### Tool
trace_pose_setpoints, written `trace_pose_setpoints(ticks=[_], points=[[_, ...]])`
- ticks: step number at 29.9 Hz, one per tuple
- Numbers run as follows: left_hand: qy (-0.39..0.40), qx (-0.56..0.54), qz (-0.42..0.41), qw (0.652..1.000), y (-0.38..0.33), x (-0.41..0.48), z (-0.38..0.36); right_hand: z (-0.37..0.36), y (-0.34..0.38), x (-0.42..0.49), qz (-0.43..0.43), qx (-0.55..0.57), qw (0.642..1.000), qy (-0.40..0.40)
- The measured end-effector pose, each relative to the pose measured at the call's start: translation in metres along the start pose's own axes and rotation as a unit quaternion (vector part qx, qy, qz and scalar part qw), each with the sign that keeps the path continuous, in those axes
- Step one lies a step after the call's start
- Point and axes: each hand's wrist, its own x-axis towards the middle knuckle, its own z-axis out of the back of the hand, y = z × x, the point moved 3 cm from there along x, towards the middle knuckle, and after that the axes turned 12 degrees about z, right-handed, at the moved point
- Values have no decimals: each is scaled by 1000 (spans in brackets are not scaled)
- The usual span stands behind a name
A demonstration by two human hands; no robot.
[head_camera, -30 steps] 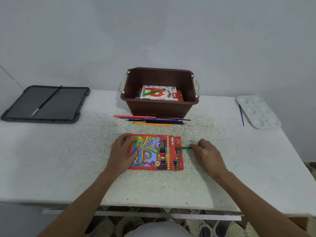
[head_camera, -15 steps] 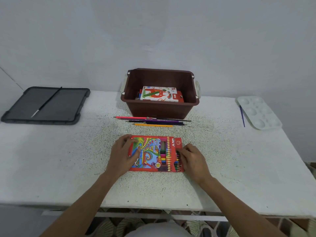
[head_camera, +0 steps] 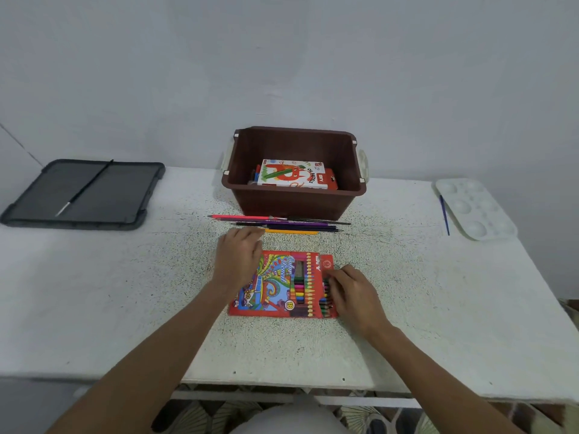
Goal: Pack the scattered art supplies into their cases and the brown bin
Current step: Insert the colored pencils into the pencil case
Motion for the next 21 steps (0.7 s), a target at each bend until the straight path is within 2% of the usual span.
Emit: trace_pose_setpoints(ticks=[6,11,15,21], points=[[46,172,-95,979,-27,32,-7,-1,-1,0,4,-5,1000,12],[84,260,-99,957,-43,41,-7,-1,2,-1,5,-6,1000,15],[86,278,-86,953,-48,41,-4,-2,1,-2,6,-5,1000,15],[39,219,-94,970,-43,37,-5,0,0,-1,-1,15,1000,18]])
